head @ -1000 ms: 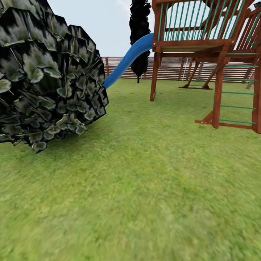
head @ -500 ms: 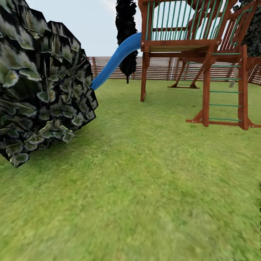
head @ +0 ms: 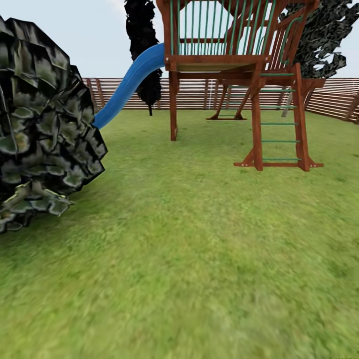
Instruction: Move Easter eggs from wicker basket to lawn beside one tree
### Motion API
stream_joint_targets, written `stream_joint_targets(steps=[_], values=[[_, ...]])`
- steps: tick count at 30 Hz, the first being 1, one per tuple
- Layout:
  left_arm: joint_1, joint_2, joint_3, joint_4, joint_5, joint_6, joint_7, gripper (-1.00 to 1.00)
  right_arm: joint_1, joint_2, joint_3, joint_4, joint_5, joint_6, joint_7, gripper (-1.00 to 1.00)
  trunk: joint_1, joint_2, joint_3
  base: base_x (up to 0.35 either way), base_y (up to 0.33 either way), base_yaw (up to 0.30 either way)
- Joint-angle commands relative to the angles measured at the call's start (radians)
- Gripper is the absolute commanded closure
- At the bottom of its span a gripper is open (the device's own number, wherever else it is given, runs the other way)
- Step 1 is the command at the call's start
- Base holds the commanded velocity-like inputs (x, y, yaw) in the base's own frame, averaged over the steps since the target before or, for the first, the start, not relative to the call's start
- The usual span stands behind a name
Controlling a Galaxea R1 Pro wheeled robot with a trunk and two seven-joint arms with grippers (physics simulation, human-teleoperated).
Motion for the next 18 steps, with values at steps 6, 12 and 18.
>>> stream_joint_targets(steps=[6, 12, 18], values=[[0.0, 0.0, 0.001, -0.001, 0.001, 0.0, -0.002, -1.0, -0.001, 0.0, 0.005, 0.001, 0.006, -0.003, 0.0, -1.0, 0.001, 0.0, -0.001, 0.322, 0.078, -0.212], [0.0, 0.0, 0.001, -0.001, 0.001, 0.0, -0.002, -1.0, -0.001, 0.001, 0.005, 0.001, 0.005, -0.002, 0.0, -1.0, 0.001, 0.0, -0.002, 0.322, 0.078, -0.022], [0.0, 0.0, 0.001, -0.001, 0.001, 0.0, -0.002, -1.0, -0.001, 0.001, 0.005, 0.001, 0.005, -0.002, -0.001, -1.0, 0.001, 0.0, -0.01, 0.322, 0.078, -0.001]])
